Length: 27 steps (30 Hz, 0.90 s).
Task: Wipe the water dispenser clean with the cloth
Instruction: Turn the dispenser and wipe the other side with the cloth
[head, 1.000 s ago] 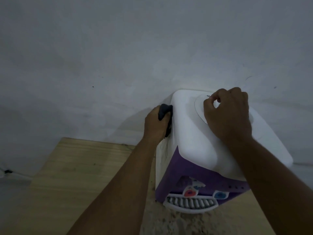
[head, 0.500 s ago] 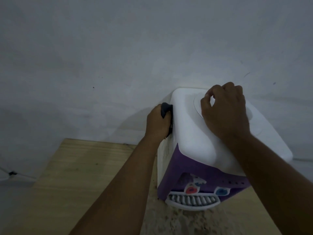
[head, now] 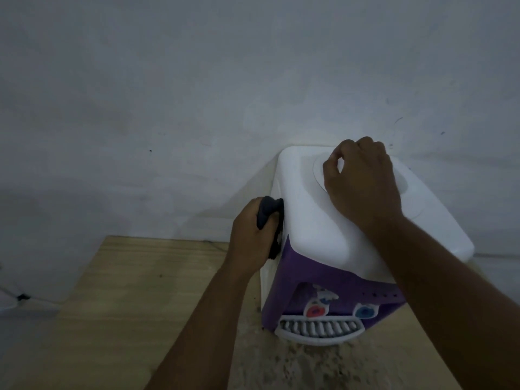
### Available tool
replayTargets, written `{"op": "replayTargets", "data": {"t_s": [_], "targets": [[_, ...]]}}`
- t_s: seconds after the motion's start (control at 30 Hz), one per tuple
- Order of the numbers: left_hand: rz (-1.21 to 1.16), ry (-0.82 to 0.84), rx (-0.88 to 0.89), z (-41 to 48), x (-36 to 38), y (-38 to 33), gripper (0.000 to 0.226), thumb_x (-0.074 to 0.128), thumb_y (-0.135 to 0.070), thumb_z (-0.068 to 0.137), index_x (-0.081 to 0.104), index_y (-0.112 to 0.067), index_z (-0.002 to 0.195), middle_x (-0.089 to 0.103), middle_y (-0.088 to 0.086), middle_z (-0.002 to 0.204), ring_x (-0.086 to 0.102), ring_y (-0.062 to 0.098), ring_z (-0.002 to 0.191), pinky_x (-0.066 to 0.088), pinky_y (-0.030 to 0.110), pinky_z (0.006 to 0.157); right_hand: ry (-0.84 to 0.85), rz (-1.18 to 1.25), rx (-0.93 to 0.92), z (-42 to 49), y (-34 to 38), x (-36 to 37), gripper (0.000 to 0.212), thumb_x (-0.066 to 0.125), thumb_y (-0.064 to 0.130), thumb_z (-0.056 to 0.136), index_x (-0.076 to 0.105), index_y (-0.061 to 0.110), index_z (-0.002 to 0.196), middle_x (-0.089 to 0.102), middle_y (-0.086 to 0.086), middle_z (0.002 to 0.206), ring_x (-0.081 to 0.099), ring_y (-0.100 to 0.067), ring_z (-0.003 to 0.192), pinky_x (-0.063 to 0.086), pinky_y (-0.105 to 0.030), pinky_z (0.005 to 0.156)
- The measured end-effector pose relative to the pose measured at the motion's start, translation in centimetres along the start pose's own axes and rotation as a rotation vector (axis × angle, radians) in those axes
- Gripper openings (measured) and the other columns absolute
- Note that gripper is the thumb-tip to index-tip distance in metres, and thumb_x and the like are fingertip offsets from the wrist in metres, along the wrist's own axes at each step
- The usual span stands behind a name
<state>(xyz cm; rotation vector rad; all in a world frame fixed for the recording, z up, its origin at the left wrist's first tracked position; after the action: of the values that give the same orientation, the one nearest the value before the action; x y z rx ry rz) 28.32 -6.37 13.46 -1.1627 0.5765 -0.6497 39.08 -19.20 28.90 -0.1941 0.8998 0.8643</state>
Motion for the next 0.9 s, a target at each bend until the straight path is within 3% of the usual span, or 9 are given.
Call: {"op": "replayTargets", "data": {"t_s": [0.1,0.2,0.3,0.37,0.5,0.67,0.8,0.9], "targets": [[-0.002,0.052,0.07,-0.9,-0.4,-1.0,0.012,0.056,-0.009,0.096,0.059,-0.009,0.085,0.058,0.003,0.07,0.055,0.014,0.063,0.045,0.028,0.058,-0.005,0.0,0.008,0.0,-0.1,0.0,0.024,0.044,0.025,0.093,0.06,0.009,0.093,0.056,-0.007,0.094,0.043,-0.019,0.09,0.042,-0.038,0.085],[-0.002,0.026,0.07,-0.5,-0.3,-1.1,0.019,0.056,-0.007,0.095,0.055,-0.008,0.076,0.052,-0.01,0.063,0.05,0.009,0.06,0.041,0.024,0.058,-0.001,-0.022,0.008,0.1,-0.2,0.1,0.024,0.045,0.026,0.093,0.061,0.009,0.093,0.056,-0.009,0.095,0.046,-0.023,0.093,0.041,-0.038,0.085],[0.005,-0.024,0.024,1.3,-0.3,-0.6,0.027,0.056,-0.011,0.095,0.054,-0.022,0.071,0.052,-0.01,0.061,0.05,0.009,0.057,0.04,0.024,0.055,0.008,-0.021,0.023,0.1,-0.3,0.2,0.023,0.046,0.027,0.091,0.062,0.01,0.093,0.056,-0.009,0.096,0.046,-0.025,0.097,0.04,-0.039,0.088],[0.059,-0.044,0.023,2.9,-0.4,-0.8,0.034,0.055,-0.012,0.096,0.051,-0.033,0.069,0.055,-0.01,0.064,0.05,0.003,0.057,0.04,0.016,0.055,0.009,-0.021,0.031,0.2,-0.3,0.3,0.023,0.046,0.027,0.09,0.062,0.011,0.093,0.056,-0.009,0.098,0.046,-0.025,0.099,0.04,-0.039,0.089],[0.19,-0.077,-0.026,6.6,-0.1,-0.7,0.039,0.05,-0.009,0.095,0.043,-0.027,0.061,0.051,-0.01,0.062,0.042,-0.002,0.053,0.032,0.008,0.047,-0.001,-0.02,0.035,0.1,-0.5,0.2,0.022,0.047,0.027,0.09,0.062,0.011,0.093,0.056,-0.01,0.099,0.046,-0.026,0.099,0.04,-0.039,0.089],[0.227,-0.098,-0.124,9.4,0.2,1.1,0.038,0.044,-0.006,0.094,0.038,-0.022,0.06,0.047,-0.006,0.061,0.04,0.004,0.056,0.03,0.012,0.048,-0.009,0.002,0.04,0.1,-0.5,0.1,0.021,0.048,0.027,0.09,0.061,0.011,0.093,0.055,-0.008,0.099,0.045,-0.023,0.099,0.041,-0.038,0.089],[0.16,-0.17,-0.273,9.4,0.3,2.5,0.034,0.045,-0.009,0.093,0.039,-0.017,0.06,0.047,-0.003,0.061,0.042,0.009,0.057,0.031,0.024,0.052,-0.001,0.007,0.045,0.1,-0.6,0.1,0.022,0.047,0.028,0.091,0.061,0.012,0.094,0.055,-0.007,0.1,0.043,-0.02,0.098,0.041,-0.037,0.09],[0.22,-0.161,-0.236,8.8,0.2,1.3,0.035,0.044,-0.011,0.093,0.038,-0.018,0.059,0.047,-0.004,0.059,0.04,0.007,0.053,0.028,0.023,0.049,-0.004,0.004,0.042,0.0,-0.5,0.1,0.022,0.046,0.028,0.091,0.061,0.012,0.094,0.055,-0.007,0.099,0.041,-0.018,0.096,0.041,-0.037,0.089]]}}
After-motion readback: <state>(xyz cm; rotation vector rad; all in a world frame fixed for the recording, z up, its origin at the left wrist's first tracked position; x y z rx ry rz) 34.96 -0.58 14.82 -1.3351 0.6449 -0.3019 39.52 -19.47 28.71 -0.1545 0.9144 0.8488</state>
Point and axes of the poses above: each hand's wrist, its own z-axis towards the middle knuckle, its own x-axis out of the palm, y = z × x, the point moved 10 cm from there along z, towards the middle knuckle
